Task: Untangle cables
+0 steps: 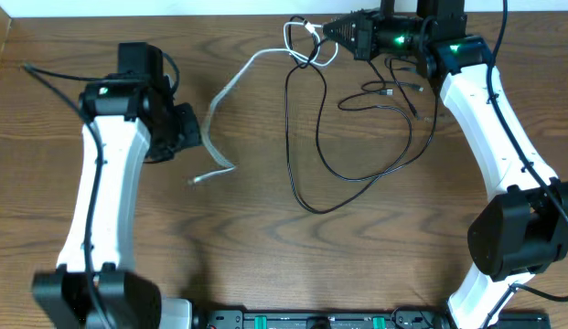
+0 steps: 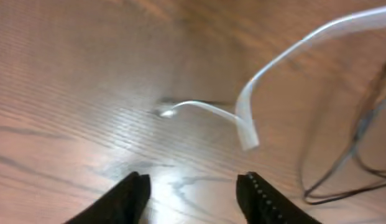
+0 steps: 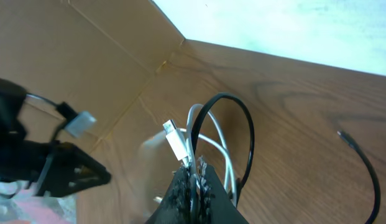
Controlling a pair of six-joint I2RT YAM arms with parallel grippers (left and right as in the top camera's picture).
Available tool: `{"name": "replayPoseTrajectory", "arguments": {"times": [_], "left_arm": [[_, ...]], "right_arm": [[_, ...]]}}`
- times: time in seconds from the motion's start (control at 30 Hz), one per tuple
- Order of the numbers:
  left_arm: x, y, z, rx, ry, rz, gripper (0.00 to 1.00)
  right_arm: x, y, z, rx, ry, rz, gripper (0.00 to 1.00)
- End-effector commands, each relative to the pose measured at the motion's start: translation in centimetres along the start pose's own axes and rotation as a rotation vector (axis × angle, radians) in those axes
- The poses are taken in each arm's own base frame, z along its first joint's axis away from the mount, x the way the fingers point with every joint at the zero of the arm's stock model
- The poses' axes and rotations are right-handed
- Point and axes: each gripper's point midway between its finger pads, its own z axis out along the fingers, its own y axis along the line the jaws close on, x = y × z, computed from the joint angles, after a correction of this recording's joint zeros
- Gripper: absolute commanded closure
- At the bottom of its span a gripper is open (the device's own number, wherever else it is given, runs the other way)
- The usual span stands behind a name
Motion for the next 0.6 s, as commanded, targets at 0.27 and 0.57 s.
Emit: {"name": "replayPoseTrajectory", "arguments": {"times": [0.27, 0.57], "left_arm": [[-2.5, -9.5, -3.5, 0.540, -0.138, 0.277, 0.33], [-3.5, -15.6, -6.5, 0.783, -0.309, 0.552, 0.30]], "right_arm": [[0.9, 2.0, -0.4, -0.028, 0.043, -0.010, 0.99], [1.9, 3.5, -0.1, -0.101, 0.084, -0.004, 0.99]]}}
